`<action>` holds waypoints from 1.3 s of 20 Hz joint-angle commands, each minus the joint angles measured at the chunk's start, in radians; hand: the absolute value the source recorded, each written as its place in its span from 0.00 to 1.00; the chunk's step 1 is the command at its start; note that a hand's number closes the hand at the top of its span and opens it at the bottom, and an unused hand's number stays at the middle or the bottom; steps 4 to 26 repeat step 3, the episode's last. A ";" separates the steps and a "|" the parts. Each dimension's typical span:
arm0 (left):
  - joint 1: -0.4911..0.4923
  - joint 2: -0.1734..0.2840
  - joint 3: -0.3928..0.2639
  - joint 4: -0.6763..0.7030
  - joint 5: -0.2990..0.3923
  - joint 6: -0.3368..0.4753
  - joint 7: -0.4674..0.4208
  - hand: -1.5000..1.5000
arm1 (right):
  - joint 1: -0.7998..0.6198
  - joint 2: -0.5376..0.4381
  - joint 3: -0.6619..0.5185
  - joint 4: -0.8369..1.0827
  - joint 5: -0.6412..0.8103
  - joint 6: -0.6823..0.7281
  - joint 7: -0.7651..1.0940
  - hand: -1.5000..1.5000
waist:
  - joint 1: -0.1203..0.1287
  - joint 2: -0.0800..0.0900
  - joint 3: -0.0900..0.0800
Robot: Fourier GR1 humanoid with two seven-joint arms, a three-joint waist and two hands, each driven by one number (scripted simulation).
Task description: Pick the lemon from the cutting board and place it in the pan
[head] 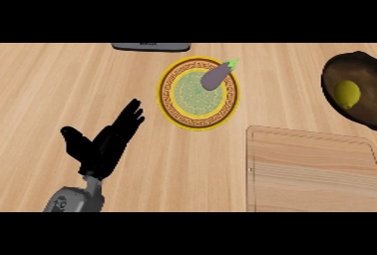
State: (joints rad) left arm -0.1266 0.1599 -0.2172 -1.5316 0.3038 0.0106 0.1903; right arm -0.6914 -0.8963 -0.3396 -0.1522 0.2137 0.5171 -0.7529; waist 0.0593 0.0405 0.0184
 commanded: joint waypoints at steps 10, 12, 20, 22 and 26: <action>0.000 0.009 0.011 -0.001 0.007 -0.001 0.015 0.50 | 0.045 -0.030 0.007 -0.025 -0.007 0.203 -0.127 0.00 | -0.006 -0.004 0.001; 0.000 0.009 0.011 -0.001 0.007 -0.001 0.015 0.50 | 0.045 -0.030 0.007 -0.025 -0.007 0.203 -0.127 0.00 | -0.006 -0.004 0.001; 0.000 0.009 0.011 -0.001 0.007 -0.001 0.015 0.50 | 0.045 -0.030 0.007 -0.025 -0.007 0.203 -0.127 0.00 | -0.006 -0.004 0.001; 0.000 0.009 0.011 -0.001 0.007 -0.001 0.015 0.50 | 0.045 -0.030 0.007 -0.025 -0.007 0.203 -0.127 0.00 | -0.006 -0.004 0.001; 0.000 0.009 0.011 -0.001 0.007 -0.001 0.015 0.50 | 0.045 -0.030 0.007 -0.025 -0.007 0.203 -0.127 0.00 | -0.006 -0.004 0.001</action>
